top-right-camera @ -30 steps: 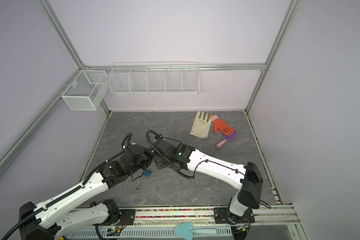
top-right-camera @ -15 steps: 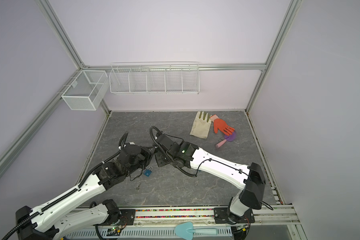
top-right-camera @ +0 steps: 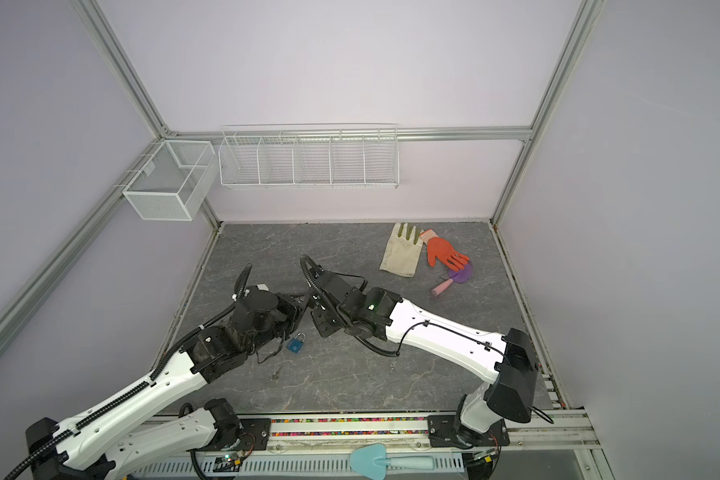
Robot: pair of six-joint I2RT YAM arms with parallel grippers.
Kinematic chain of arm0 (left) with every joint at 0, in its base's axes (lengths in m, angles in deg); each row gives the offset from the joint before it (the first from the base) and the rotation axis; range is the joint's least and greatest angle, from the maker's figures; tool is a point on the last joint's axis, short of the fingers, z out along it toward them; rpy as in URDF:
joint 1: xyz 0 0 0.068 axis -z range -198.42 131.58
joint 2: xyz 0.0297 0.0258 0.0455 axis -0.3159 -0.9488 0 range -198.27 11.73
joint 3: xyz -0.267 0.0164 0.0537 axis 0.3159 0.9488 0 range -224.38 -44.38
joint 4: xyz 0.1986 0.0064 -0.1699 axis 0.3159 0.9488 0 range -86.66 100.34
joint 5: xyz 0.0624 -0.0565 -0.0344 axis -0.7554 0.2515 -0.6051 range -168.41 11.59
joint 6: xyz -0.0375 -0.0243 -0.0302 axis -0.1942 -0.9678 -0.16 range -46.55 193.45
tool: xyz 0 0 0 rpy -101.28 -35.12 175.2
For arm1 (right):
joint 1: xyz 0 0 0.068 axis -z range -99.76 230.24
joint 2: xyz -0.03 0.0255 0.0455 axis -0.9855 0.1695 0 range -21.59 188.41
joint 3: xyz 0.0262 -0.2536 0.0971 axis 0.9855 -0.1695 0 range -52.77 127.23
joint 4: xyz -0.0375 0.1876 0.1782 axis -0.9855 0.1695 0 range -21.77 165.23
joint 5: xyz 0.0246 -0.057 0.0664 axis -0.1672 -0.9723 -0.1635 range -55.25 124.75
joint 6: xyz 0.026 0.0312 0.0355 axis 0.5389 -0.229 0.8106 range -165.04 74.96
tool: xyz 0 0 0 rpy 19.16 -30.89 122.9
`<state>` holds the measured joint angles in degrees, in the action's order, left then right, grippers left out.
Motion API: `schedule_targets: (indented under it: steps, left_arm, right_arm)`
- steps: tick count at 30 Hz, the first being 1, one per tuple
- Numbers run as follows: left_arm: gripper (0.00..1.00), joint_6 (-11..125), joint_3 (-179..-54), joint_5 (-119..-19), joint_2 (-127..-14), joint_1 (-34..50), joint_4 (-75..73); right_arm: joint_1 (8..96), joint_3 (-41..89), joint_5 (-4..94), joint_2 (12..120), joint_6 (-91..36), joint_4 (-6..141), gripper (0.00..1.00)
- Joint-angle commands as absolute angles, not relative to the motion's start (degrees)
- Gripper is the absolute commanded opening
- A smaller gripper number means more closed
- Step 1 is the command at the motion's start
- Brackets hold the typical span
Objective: Unlock with the key
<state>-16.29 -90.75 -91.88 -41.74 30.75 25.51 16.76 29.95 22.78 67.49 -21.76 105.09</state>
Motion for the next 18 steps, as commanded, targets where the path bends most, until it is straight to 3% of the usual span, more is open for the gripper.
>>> schedule_targets:
  steps: [1,18]
  left_arm:
    - [0.0,-15.24,-90.39,-89.78,-41.58,31.72,25.45]
    - [0.0,-13.71,-90.43,-87.95,-41.36,31.41,25.12]
  right_arm:
    - [16.4,29.02,22.33,64.96,-23.51,100.75,0.06]
    - [15.82,31.12,20.74,66.19,-26.05,105.79,0.06]
